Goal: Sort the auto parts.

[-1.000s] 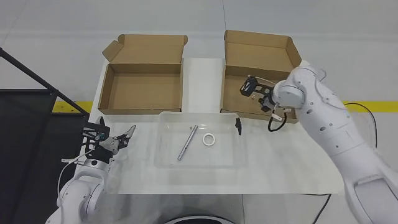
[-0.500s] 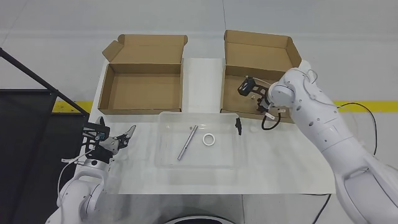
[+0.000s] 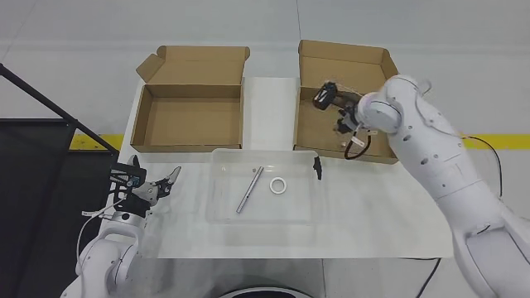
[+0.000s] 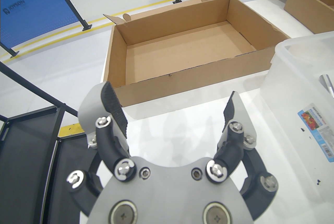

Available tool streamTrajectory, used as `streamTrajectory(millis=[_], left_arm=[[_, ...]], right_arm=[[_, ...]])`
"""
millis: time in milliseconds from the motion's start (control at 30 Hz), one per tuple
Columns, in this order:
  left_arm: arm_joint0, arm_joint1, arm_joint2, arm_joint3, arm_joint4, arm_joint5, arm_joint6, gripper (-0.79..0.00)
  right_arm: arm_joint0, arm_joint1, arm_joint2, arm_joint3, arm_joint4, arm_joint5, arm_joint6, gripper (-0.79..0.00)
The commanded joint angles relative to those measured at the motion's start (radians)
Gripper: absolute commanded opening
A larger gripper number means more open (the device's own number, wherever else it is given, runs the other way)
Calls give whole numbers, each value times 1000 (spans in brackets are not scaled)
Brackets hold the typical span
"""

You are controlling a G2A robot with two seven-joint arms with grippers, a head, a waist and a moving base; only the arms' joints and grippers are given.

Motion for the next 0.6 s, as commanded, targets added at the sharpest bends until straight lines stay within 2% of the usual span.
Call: streamTrajectory(millis=[0, 67, 167, 400, 567], left_arm=[[0, 0, 0, 0, 0, 0, 0, 0], [0, 0, 0, 0, 0, 0, 0, 0], [0, 0, 0, 0, 0, 0, 0, 0], [0, 0, 0, 0, 0, 0, 0, 0], [0, 0, 0, 0, 0, 0, 0, 0]], right_arm=[[-24, 18, 40, -107, -4, 5, 13, -231], [-65, 41, 91, -236, -11, 11, 27, -160], [-128, 69, 157, -396, -5, -9, 28, 0], [-283, 103, 221, -747, 22, -54, 5, 0], [-344, 106, 183, -871, 40, -88, -18, 0]])
